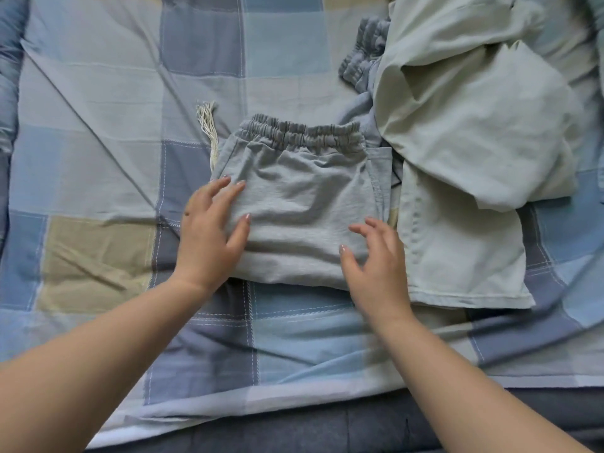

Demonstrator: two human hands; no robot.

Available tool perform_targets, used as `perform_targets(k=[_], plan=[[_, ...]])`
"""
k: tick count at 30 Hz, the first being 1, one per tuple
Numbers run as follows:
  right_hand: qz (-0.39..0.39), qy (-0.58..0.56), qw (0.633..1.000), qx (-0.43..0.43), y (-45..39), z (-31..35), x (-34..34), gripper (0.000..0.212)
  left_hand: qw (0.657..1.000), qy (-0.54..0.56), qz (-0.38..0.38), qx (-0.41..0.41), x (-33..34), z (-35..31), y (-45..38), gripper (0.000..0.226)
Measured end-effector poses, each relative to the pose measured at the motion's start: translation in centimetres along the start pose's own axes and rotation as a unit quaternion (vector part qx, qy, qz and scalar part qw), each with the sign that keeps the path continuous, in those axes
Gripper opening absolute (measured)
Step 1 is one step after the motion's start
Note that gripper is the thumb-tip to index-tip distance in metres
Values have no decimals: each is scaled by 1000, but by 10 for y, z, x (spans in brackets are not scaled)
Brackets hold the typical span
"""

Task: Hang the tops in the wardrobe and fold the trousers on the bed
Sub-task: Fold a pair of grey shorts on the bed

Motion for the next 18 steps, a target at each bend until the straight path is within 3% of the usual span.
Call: perform_targets(k=[3,8,12,18], plan=[[50,27,995,-78,-19,37,34,50,995,28,56,80,30,-30,-18,47],[52,207,963,-166,-56,41,76,63,975,-96,141,142,83,-31,-41,60],[86,334,913,-219,-62,10,93,69,942,-232,148,190,102,-2,-33,61],[87,349,893,-270,-70,-17,95,73,934,-244,149,215,118,14,-30,70]])
Point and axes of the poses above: each hand's wrist, its own y-axis away from the middle knuckle, its own x-axis out of the palm, z = x × y, the point moved 3 cm from there along -y, towards the middle knuckle, and after that the axes turned 13 degrees about -z, right-handed, at the moved point
